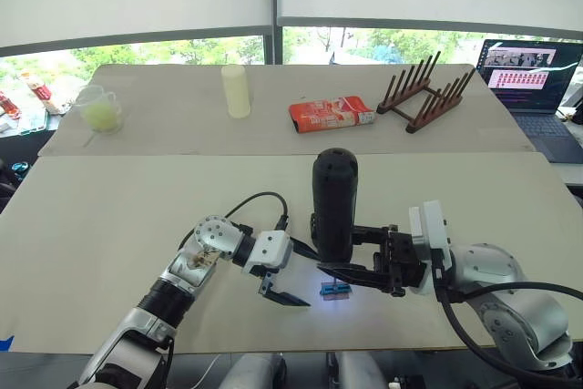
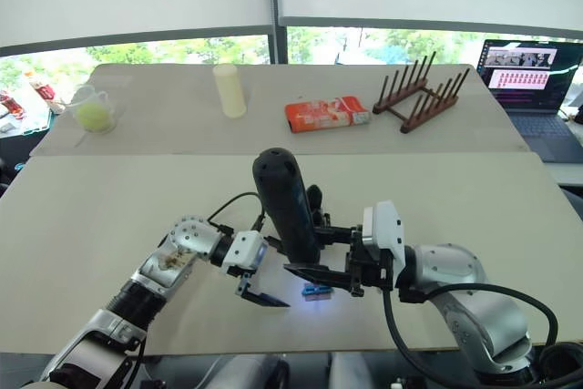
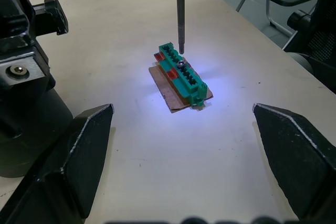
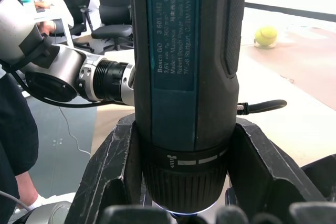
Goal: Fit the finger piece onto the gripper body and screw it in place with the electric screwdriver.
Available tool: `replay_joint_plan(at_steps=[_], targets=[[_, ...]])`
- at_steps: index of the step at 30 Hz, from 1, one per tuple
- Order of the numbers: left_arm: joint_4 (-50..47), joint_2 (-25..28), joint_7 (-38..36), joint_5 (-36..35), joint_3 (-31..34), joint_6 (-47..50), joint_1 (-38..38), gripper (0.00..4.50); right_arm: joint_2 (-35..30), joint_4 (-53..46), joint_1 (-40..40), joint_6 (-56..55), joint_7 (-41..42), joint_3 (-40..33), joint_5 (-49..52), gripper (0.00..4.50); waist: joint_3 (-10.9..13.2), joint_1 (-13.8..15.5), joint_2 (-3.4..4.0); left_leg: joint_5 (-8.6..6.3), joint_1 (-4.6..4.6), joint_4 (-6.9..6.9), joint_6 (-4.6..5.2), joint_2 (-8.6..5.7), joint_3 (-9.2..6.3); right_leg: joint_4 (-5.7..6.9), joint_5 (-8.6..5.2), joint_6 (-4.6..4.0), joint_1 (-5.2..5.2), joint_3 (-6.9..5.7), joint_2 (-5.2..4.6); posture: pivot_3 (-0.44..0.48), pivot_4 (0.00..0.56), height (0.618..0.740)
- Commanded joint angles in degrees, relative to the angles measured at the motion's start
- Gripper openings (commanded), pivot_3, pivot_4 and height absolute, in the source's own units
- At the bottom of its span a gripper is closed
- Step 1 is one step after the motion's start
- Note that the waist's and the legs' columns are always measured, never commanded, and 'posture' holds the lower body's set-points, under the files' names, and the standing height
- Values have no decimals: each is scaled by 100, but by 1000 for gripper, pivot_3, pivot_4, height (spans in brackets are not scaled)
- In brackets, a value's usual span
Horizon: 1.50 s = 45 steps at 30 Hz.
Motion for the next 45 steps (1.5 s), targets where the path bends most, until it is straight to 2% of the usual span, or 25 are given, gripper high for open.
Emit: replay_joint_plan(at_steps=[1,45], targets=[[-152,20,-4,-71,23,-33,13,4500,41,-125,-30,-147,31,-33,42,1897,0,0,0,0,0,0,0,0,0,0,0,0,0,0,0,0,150,740],[-70,-3,14,-66,50,-53,-71,4500,71,-31,-32,-176,25,38,-63,1897,0,0,0,0,0,0,0,0,0,0,0,0,0,0,0,0,150,740]])
